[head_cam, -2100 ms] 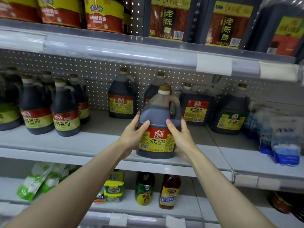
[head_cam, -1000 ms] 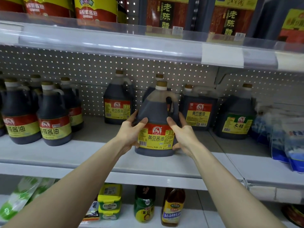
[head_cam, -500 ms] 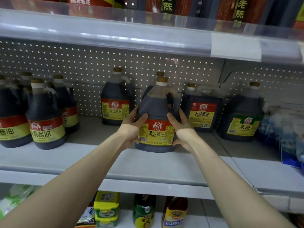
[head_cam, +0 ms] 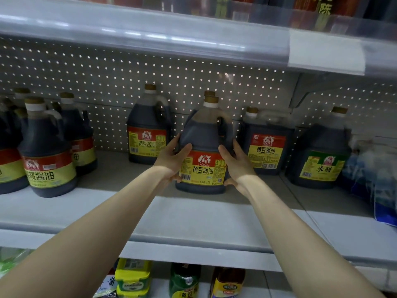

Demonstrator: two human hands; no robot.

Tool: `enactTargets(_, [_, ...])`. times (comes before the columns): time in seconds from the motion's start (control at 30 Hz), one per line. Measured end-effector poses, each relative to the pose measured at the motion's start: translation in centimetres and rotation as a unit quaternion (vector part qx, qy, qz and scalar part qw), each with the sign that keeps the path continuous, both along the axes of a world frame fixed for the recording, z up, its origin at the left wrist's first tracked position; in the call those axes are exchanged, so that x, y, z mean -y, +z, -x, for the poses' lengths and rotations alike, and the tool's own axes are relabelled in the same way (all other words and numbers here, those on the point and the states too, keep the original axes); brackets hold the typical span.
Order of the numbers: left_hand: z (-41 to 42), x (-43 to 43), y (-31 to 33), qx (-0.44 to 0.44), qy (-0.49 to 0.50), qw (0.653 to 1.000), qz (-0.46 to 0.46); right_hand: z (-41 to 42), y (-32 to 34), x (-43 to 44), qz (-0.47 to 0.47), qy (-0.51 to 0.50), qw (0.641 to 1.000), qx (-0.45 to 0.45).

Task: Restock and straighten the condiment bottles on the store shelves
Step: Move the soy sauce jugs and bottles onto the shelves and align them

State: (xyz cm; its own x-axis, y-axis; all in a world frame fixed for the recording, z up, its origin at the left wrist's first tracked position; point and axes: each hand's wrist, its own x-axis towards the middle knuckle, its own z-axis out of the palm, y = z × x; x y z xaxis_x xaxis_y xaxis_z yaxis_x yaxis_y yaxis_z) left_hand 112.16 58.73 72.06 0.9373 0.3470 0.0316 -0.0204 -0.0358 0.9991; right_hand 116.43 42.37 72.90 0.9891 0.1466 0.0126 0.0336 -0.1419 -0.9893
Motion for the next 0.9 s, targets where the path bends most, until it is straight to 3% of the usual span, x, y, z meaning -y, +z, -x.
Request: enactTargets(0.9, [-2.3, -0.5, 0.1, 0.048, -0.043, 0.997, 0.046, -2.7, -0.5, -0.6, -0.016, 0.023, 0.999, 0.024])
